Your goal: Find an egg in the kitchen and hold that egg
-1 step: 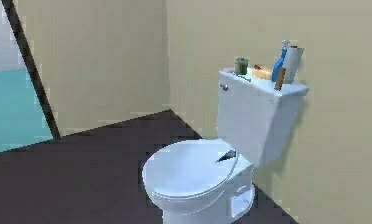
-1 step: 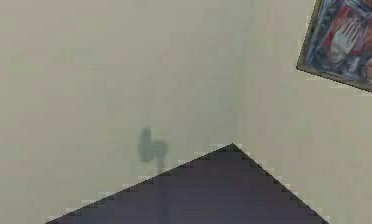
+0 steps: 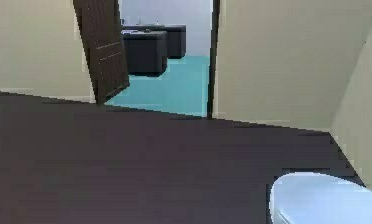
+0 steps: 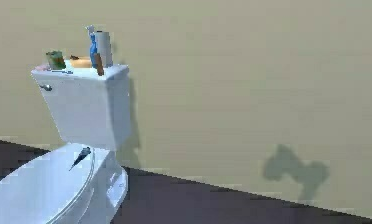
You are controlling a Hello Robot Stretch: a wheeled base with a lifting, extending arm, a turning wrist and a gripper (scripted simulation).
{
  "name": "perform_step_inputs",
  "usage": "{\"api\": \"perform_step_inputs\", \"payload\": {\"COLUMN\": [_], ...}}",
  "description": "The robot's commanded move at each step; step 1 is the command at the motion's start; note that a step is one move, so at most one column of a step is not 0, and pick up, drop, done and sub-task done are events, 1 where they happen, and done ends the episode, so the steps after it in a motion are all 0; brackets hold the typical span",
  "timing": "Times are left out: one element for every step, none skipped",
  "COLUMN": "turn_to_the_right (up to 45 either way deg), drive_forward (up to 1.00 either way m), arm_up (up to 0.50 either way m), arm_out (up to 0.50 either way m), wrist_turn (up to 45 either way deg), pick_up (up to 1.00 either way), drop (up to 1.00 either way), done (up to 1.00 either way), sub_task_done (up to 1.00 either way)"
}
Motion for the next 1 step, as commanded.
{"api": "perform_step_inputs", "payload": {"turn_to_the_right": [-15.0], "drive_forward": [0.0], "arm_up": [0.0], "arm_out": [0.0], "wrist_turn": [0.0], "pick_up": [0.0], "drop": [0.0], "done": [0.0], "sub_task_done": [0.0]}}
